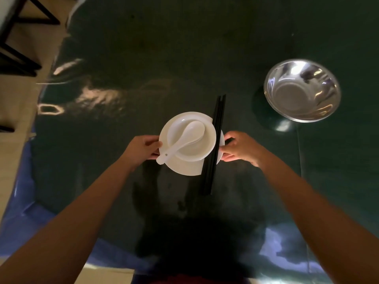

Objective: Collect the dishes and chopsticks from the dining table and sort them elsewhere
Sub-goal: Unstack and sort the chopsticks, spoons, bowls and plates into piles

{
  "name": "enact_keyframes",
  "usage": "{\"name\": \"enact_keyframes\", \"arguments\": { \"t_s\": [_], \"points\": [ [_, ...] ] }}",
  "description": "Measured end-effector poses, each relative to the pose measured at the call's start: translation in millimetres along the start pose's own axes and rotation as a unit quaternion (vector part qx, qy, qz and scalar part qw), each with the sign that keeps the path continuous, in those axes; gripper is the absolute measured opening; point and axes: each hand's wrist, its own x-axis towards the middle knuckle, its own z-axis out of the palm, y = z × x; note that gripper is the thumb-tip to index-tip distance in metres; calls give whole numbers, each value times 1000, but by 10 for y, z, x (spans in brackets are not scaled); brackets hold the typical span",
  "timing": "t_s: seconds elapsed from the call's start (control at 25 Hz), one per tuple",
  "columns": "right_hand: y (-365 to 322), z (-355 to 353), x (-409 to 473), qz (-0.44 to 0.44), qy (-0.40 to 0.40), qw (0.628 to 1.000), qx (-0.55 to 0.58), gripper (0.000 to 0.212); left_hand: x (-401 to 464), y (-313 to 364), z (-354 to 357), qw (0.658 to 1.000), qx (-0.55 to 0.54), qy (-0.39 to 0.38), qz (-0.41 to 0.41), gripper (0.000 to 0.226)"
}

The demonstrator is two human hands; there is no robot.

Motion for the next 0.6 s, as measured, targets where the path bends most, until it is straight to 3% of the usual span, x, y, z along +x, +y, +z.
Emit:
{"name": "enact_keyframes", "arguments": {
  "t_s": [0.12,0.24,0.36,0.52,0.6],
  "points": [
    [-25,-188,3,-15,-7,998,-68,17,-9,-77,-31,996,60,58,18,24],
    [-82,-256,52,-18,73,997,11,19,-267,-312,85,985,-63,146,-72,25],
    [-270,-205,228,-12,136,983,121,25,-663,-435,433,965,-187,109,-146,30],
    [-490,-77,410,13,113,963,246,19,-784,-295,753,959,-229,63,-154,28],
    [-521,-48,431,12,102,952,290,9,-804,-180,878,955,-242,-2,-169,25]
  ]
}}
